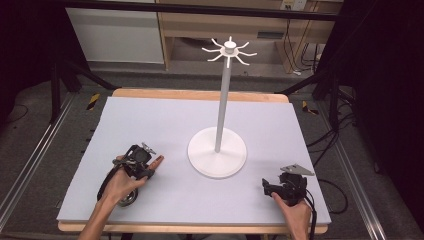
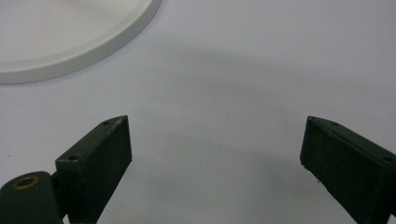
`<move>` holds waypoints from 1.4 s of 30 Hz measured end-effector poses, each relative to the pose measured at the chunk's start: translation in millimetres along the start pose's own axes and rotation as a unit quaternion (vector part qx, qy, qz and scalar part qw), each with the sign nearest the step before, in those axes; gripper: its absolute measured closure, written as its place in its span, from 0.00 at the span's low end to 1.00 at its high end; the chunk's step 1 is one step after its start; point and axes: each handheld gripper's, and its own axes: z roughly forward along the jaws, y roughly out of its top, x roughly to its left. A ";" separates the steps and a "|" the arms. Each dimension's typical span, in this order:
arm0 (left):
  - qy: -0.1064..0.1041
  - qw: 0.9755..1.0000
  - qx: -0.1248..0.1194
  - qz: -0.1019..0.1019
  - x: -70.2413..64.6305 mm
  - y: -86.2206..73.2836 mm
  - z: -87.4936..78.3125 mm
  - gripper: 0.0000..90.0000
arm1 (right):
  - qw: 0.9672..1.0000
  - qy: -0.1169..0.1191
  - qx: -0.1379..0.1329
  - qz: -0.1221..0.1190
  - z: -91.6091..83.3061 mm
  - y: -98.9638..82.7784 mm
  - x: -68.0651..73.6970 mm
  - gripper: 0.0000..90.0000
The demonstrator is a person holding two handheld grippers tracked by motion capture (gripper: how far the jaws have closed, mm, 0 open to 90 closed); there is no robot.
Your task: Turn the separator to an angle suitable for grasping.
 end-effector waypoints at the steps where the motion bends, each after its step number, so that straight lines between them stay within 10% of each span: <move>1: -0.006 1.000 0.005 -0.007 1.9 1.0 0.4 0.71 | 1.000 -0.001 0.000 -0.002 0.3 -0.1 -0.3 0.10; 25: -0.009 1.000 0.014 -0.017 2.5 3.6 -0.1 0.75 | 1.000 0.006 0.002 0.005 1.1 0.7 -1.8 0.10; 42: -0.022 0.998 -0.059 -0.023 0.9 -7.0 -20.6 0.75 | 1.000 0.004 0.003 0.008 0.8 -0.1 -1.3 0.10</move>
